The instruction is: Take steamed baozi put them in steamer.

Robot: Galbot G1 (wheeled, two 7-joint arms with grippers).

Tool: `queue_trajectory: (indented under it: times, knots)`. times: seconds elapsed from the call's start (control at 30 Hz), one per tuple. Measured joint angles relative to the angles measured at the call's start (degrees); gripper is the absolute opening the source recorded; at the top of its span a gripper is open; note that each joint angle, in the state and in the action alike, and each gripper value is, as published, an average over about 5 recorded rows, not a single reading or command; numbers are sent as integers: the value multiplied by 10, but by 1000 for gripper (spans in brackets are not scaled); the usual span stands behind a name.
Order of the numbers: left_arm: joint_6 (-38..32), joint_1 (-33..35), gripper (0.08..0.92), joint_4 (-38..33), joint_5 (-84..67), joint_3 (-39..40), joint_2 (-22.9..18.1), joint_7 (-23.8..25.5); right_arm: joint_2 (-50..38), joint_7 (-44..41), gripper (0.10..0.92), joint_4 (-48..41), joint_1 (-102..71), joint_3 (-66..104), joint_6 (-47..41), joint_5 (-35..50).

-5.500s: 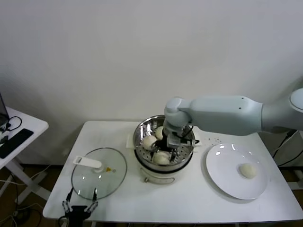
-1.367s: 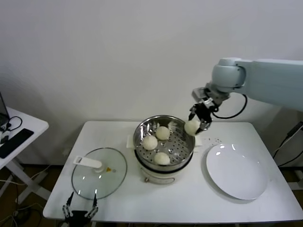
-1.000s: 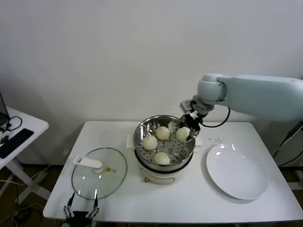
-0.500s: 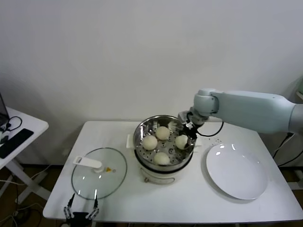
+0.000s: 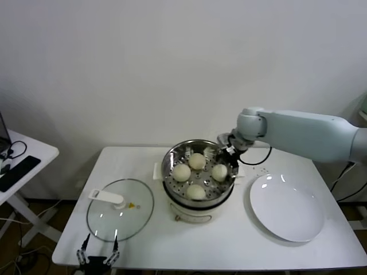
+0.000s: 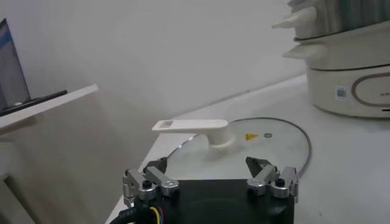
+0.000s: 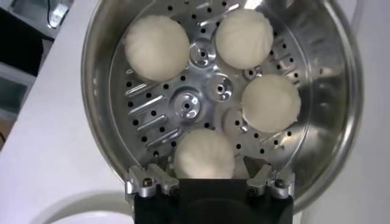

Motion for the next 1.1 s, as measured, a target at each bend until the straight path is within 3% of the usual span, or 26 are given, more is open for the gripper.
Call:
queue_trajectory:
  times: [0.3, 0.53, 0.87, 1.1]
  knots:
    - [0, 1, 823, -6, 0, 0, 0, 0, -38, 12, 823, 30, 48, 6, -8, 49]
    - [0, 5, 823, -10, 0, 1, 2, -2, -115, 96, 823, 87, 17, 79, -26, 94]
    - [-3, -1, 823, -10, 3, 9, 3, -1, -247, 291, 823, 199, -235, 344, -7, 140]
    - [-10, -7, 823, -4, 2, 13, 2, -1, -263, 394, 823, 266, -498, 605, 32, 121]
